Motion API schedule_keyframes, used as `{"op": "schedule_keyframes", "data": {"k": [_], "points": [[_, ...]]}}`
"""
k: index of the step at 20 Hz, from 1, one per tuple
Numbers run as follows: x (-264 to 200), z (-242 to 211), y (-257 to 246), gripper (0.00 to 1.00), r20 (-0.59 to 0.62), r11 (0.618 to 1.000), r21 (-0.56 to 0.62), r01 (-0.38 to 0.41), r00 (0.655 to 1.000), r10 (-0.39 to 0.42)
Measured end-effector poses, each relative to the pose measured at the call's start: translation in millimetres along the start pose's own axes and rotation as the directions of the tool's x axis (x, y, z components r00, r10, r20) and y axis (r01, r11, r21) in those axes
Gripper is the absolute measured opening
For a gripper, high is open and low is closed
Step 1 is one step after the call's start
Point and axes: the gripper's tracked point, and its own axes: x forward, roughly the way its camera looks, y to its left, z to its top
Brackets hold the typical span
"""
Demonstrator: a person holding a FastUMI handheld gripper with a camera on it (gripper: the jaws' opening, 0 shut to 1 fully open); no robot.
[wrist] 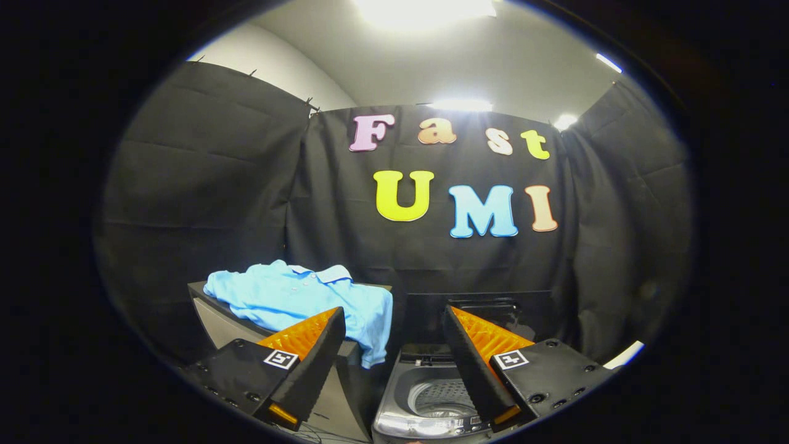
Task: Put the clothes into the washing machine and then close the washing machine lid.
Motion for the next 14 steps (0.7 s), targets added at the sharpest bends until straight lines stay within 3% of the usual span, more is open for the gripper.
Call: {"op": "schedule_keyframes", "data": {"k": [14], "points": [[77, 31, 91, 0.99, -0.083, 0.981, -0.005, -0.196, 0.977, 0.195]]}}
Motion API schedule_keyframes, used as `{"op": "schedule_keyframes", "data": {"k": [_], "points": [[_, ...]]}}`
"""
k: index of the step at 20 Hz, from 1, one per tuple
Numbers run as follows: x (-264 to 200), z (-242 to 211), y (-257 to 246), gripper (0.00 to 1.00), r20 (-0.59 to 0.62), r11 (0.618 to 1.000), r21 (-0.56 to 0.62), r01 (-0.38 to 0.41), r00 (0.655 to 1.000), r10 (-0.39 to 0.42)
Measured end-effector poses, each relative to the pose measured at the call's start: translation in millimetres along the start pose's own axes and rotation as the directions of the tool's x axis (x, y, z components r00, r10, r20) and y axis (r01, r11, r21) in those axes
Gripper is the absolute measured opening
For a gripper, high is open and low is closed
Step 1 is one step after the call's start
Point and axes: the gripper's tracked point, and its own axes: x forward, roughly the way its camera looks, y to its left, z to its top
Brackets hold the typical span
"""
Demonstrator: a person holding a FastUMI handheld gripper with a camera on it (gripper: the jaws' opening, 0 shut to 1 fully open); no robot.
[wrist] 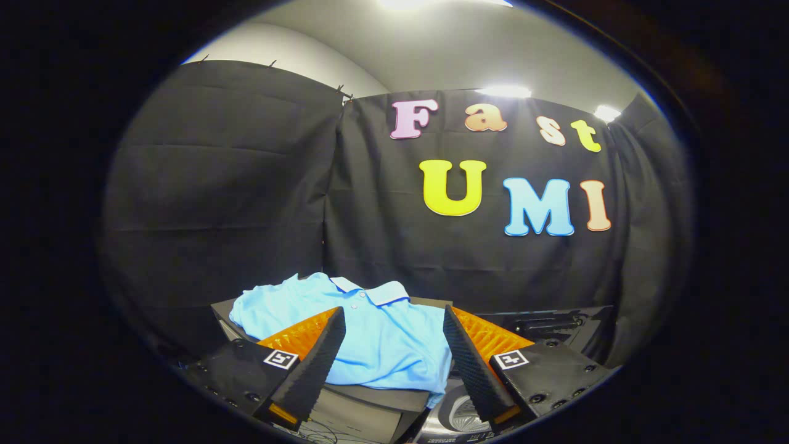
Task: Put the clothes into the washing machine and then close the washing machine lid.
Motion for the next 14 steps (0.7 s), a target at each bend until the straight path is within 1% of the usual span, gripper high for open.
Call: {"op": "schedule_keyframes", "data": {"k": [5, 9, 12, 14], "points": [[38, 3, 27, 0.99, -0.082, 0.996, 0.032, -0.077, 0.993, 0.080], [71, 1, 36, 0.99, -0.159, 0.993, 0.053, -0.108, 0.980, 0.115], [93, -14, 47, 0.99, -0.255, 0.986, 0.073, -0.147, 0.953, 0.161], [101, -12, 51, 0.99, -0.284, 0.984, 0.061, -0.169, 0.942, 0.179]]}}
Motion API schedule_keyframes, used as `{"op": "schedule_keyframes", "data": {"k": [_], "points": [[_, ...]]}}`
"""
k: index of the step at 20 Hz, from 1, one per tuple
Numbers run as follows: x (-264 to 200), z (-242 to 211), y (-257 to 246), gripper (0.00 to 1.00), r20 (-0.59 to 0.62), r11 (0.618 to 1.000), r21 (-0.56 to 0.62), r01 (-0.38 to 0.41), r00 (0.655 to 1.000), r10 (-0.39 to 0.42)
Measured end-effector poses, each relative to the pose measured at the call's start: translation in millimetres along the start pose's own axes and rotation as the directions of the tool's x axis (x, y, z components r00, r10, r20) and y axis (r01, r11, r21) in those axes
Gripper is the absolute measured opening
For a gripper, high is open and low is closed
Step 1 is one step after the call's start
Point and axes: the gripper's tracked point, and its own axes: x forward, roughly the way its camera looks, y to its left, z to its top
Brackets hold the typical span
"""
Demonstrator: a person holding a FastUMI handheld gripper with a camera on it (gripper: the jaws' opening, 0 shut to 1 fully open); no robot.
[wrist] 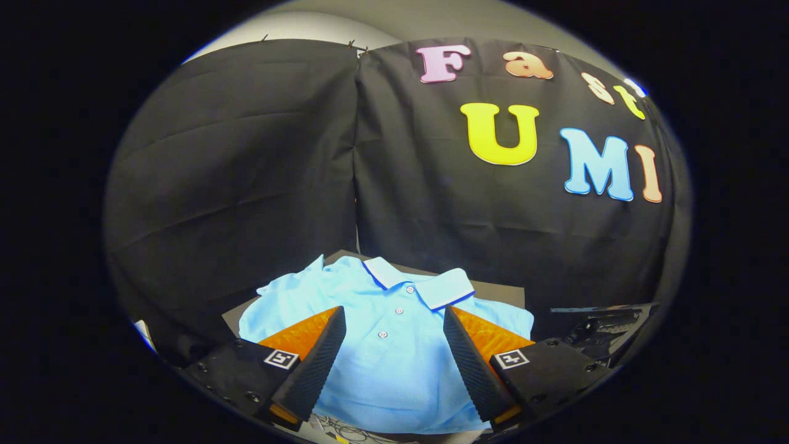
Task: Put the clothes into the washing machine and then close the washing machine lid.
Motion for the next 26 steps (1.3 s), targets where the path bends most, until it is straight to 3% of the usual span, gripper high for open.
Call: {"op": "schedule_keyframes", "data": {"k": [5, 8, 14, 22, 25, 26], "points": [[27, -4, 10, 0.99, -0.090, 0.999, -0.017, -0.048, 0.995, 0.046], [44, -18, 15, 0.99, -0.195, 0.995, 0.028, -0.098, 0.975, 0.102], [59, -45, 11, 0.97, -0.340, 0.991, -0.020, -0.129, 0.934, 0.114], [57, -47, 13, 0.96, -0.398, 0.985, -0.060, -0.161, 0.909, 0.124], [60, -50, 16, 0.87, -0.416, 0.979, -0.072, -0.189, 0.898, 0.142], [62, -49, 16, 0.70, -0.397, 0.982, -0.066, -0.177, 0.907, 0.137]]}}
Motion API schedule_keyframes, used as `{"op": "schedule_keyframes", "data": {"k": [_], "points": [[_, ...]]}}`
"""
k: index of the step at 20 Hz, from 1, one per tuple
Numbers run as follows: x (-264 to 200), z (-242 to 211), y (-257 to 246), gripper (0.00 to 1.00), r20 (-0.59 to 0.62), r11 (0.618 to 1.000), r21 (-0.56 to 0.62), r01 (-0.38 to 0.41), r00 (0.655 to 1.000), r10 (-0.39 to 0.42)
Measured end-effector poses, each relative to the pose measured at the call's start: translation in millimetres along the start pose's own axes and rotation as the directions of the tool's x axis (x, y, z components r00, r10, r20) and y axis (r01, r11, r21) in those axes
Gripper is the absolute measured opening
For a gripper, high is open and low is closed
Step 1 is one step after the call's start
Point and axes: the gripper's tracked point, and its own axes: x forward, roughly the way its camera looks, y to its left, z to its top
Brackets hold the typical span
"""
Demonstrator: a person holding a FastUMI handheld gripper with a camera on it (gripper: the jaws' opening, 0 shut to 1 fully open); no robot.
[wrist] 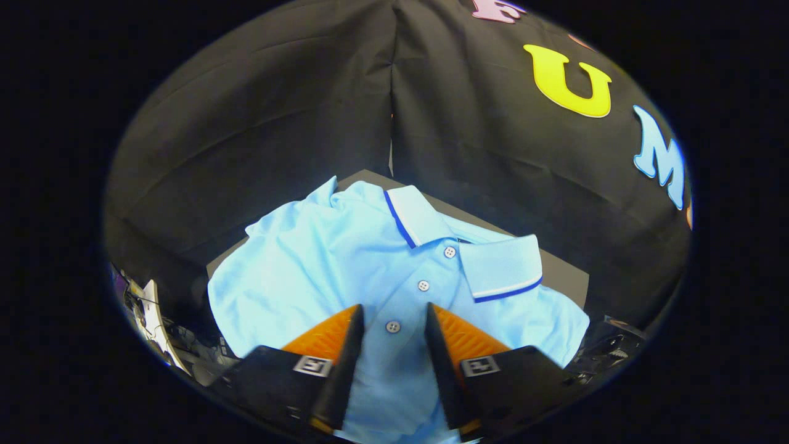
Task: Put the clothes into the washing machine and then close the washing machine lid.
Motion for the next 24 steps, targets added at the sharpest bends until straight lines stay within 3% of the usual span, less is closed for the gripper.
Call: {"op": "schedule_keyframes", "data": {"k": [2, 3, 5, 8, 11, 24], "points": [[-1, 3, -1, 0.34, 0.016, 0.999, -0.040, 0.005, 1.000, -0.005], [-1, 5, 0, 0.34, 0.024, 0.999, -0.050, 0.004, 1.000, -0.003], [-3, 5, 3, 0.12, 0.059, 1.000, -0.009, -0.004, 0.998, 0.004], [-5, 8, 1, 0.12, 0.096, 0.999, 0.044, -0.010, 0.995, 0.006], [-5, 9, 2, 0.02, 0.124, 0.995, 0.099, -0.015, 0.992, 0.003], [-73, 36, -21, 0.01, 0.285, 0.993, 0.117, -0.034, 0.959, -0.001]]}}
